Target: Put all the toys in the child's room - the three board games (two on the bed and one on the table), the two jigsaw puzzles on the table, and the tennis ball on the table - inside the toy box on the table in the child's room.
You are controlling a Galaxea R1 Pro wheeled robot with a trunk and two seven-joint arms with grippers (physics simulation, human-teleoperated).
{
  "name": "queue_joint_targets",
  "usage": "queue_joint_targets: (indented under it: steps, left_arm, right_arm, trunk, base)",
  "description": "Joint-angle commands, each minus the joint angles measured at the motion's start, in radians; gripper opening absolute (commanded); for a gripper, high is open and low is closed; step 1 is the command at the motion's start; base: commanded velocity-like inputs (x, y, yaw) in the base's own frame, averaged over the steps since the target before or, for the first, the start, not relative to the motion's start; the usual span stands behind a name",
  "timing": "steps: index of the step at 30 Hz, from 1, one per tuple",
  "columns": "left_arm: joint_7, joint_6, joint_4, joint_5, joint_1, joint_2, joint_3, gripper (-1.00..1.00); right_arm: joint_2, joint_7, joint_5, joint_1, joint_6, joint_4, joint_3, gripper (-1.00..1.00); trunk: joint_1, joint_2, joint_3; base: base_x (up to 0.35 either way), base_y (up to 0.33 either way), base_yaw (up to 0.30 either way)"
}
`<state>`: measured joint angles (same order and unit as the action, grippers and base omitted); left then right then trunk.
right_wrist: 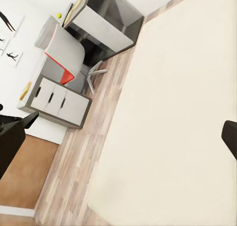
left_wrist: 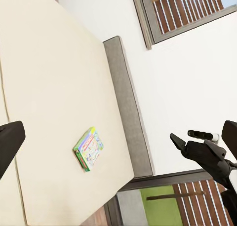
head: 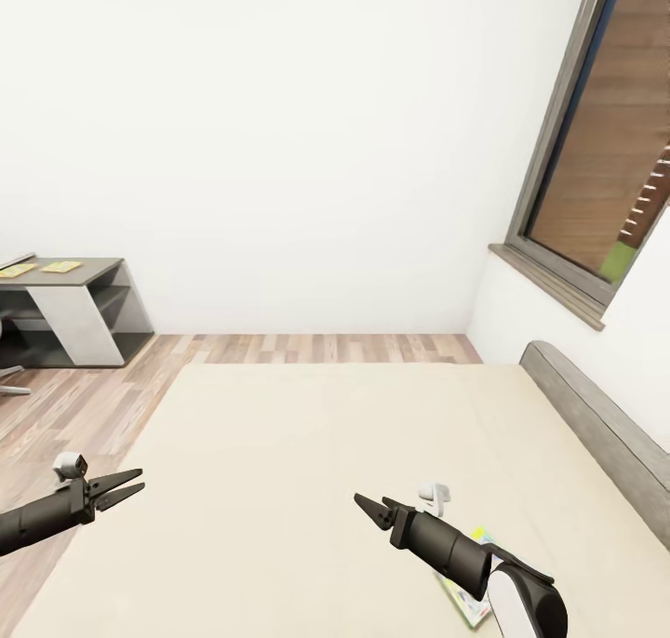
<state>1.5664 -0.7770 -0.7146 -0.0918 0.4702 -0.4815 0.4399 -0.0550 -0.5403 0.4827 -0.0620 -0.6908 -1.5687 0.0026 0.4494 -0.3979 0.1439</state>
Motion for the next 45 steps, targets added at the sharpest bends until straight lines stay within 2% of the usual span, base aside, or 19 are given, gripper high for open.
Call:
queue_joint_targets:
  steps: [1,45]
  left_arm:
    - [0.004,-0.011,0.000,0.001,0.001,0.000,0.000,1.00]
    - [0.004,-0.011,0.000,0.001,0.001,0.000,0.000,1.00]
  right_arm:
    - [-0.001,0.000,0.005,-0.001,-0.007,-0.001,-0.001,1.00]
    - [-0.002,0.000,0.005,-0.001,-0.006,-0.001,-0.001,1.00]
  trunk:
    - [0.001,-0.002,0.002]
    - [0.001,-0.002,0.002]
  base:
    - [0.000,-0.141,0.000]
    - [0.000,-0.141,0.000]
